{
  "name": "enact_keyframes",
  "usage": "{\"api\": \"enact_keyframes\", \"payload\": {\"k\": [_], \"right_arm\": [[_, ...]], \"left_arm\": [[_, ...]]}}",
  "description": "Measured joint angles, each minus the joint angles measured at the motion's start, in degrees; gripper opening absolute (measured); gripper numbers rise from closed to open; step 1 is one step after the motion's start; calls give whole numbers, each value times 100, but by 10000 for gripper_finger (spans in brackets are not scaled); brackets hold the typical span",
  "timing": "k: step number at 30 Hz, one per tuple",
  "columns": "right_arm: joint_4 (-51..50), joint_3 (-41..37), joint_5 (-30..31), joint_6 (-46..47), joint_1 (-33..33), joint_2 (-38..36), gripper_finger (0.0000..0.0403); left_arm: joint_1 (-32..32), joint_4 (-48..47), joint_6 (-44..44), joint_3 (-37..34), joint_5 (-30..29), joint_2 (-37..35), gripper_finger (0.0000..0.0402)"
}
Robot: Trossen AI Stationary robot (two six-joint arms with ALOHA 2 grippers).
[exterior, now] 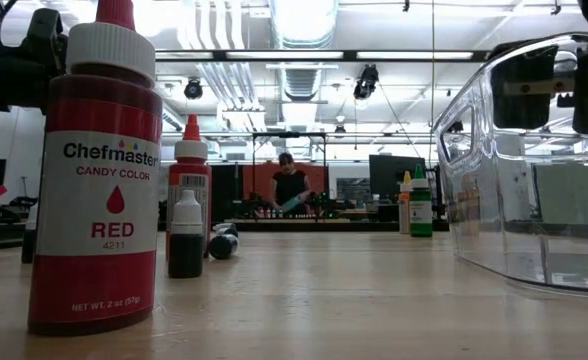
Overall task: Pick & Place food coloring
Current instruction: Put the green food color into the transparent bin
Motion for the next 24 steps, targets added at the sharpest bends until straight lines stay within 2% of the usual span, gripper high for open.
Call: {"api": "enact_keyframes", "payload": {"k": [18, 24], "right_arm": [[467, -410, -4, 482, 4, -30, 43], [926, -578, -1, 495, 2, -35, 43]], "left_arm": [[-1, 1, 0, 0, 0, 0, 245], [-1, 1, 1, -2, 1, 0, 245]]}}
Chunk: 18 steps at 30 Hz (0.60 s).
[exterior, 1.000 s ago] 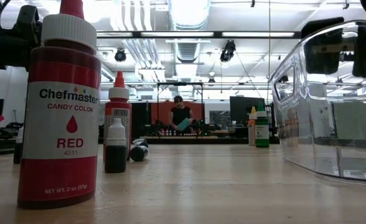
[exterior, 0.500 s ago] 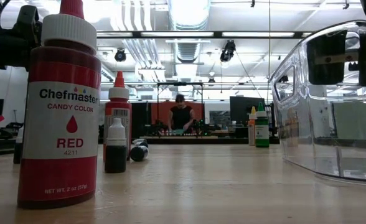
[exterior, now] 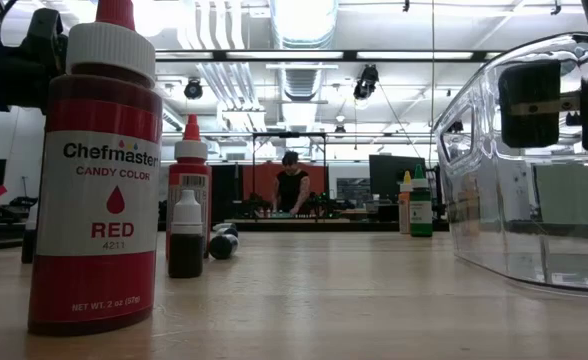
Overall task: Pick & Place food coloring
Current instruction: Put the green food color into the transparent bin
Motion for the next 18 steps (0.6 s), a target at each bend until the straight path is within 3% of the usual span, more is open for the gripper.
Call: {"api": "enact_keyframes", "payload": {"k": [18], "right_arm": [[551, -293, 12, 151, -2, 64, 43]], "left_arm": [[1, 0, 0, 1, -2, 0, 245]]}}
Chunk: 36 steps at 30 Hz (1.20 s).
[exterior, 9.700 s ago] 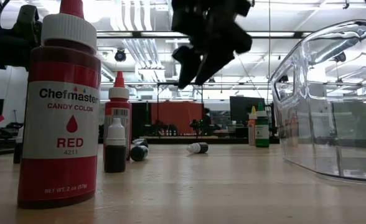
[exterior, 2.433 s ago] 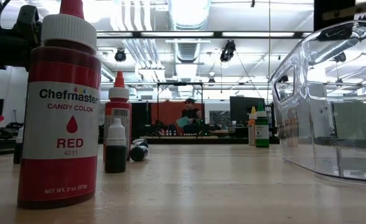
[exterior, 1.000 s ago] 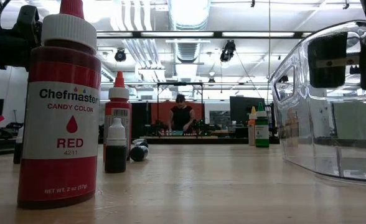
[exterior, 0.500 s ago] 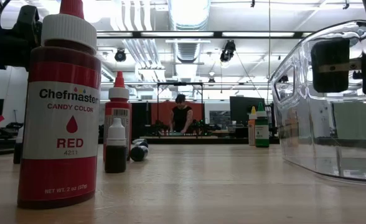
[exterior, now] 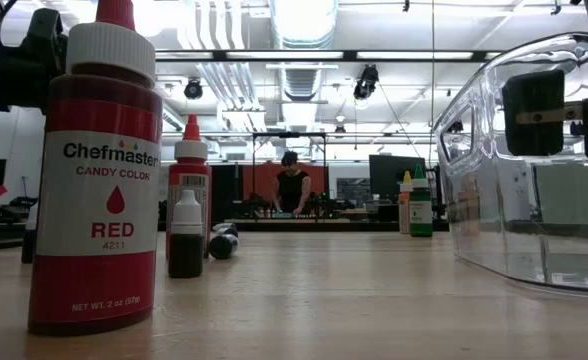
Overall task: Pick & Place food coloring
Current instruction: Put the green food color into the transparent bin
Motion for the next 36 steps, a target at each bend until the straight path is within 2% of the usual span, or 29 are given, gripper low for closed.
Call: {"api": "enact_keyframes", "payload": {"k": [12, 19, 32, 36], "right_arm": [[28, -2, 14, 178, 0, 22, 44], [29, -2, 13, 302, 0, 22, 59], [17, -13, 13, 331, 0, 30, 47], [91, -17, 42, 440, 0, 278, 48]], "left_arm": [[-1, -1, -1, 1, 1, -1, 245], [1, -2, 0, 1, 0, 0, 245], [-1, -2, -2, 0, 0, -1, 245], [-1, -4, -2, 1, 2, 0, 245]]}}
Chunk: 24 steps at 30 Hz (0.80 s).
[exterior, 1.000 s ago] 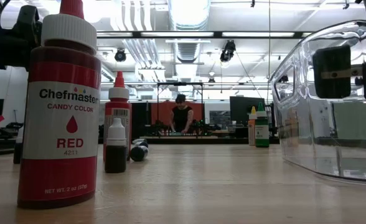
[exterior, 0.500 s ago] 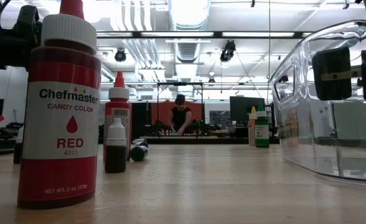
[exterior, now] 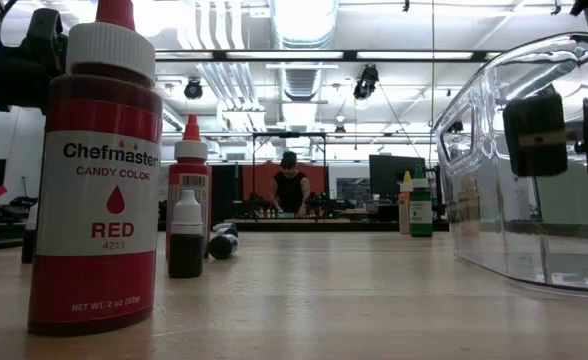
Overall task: Pick & Place food coloring
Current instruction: Put the green food color into the transparent bin
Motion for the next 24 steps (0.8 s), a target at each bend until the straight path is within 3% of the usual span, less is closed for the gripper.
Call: {"api": "enact_keyframes", "payload": {"k": [16, 24], "right_arm": [[87, 78, -47, 286, 13, 198, 50], [95, 85, -50, 316, 13, 196, 85]], "left_arm": [[0, 2, 2, 0, -2, -2, 245], [1, 4, 1, 0, 0, 0, 245]]}}
